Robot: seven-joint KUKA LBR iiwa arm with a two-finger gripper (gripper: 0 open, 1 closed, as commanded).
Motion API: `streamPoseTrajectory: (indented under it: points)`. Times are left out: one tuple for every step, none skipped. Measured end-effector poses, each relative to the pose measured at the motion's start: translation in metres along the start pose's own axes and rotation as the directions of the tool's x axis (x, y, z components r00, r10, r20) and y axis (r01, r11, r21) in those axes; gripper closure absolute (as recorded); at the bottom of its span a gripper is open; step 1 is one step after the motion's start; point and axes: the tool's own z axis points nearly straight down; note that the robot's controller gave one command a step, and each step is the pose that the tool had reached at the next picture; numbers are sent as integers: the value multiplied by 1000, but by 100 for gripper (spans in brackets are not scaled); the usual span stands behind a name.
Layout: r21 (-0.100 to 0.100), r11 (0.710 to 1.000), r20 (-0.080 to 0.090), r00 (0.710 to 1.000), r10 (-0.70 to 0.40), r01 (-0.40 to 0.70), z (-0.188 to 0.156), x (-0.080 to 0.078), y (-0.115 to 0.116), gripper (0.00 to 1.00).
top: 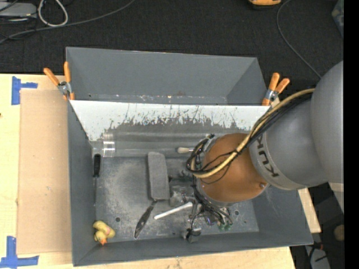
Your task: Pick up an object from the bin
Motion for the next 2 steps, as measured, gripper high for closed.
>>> streamPoseTrajectory:
  points:
    - [3,967,-12,967,-254,254,1,-28,-19,100]
    - [3,968,-12,967,-253,253,1,-28,-19,100]
